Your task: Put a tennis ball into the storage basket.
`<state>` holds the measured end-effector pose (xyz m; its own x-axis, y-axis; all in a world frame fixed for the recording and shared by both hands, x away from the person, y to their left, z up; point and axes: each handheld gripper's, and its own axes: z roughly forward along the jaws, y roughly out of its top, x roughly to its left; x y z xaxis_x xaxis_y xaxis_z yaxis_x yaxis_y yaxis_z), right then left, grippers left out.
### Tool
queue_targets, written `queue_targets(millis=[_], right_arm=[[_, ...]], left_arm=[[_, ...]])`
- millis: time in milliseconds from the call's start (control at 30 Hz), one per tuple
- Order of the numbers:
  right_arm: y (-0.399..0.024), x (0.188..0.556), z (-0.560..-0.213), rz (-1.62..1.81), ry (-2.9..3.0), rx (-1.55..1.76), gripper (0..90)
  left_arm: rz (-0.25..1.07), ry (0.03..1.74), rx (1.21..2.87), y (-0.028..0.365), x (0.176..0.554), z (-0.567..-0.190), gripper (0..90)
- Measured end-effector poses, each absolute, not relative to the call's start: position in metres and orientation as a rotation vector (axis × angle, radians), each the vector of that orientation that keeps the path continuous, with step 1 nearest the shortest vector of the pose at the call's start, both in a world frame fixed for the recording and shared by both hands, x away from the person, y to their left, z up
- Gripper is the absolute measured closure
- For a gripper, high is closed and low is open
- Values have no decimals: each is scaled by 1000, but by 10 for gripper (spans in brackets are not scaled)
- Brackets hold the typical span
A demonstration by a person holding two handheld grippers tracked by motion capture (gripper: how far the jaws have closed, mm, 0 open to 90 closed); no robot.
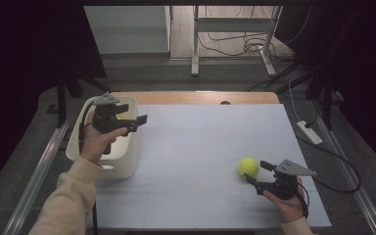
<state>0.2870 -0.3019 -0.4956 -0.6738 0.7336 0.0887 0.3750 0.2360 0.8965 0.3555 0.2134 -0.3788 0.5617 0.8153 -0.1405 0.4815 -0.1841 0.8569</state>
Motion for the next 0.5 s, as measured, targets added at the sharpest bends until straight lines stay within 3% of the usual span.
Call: queue_targets(millis=[500], right_arm=[[-303,286,-495,1406,2161,1023,179]], left_arm=[[416,1010,1861,194,351,-383,140]])
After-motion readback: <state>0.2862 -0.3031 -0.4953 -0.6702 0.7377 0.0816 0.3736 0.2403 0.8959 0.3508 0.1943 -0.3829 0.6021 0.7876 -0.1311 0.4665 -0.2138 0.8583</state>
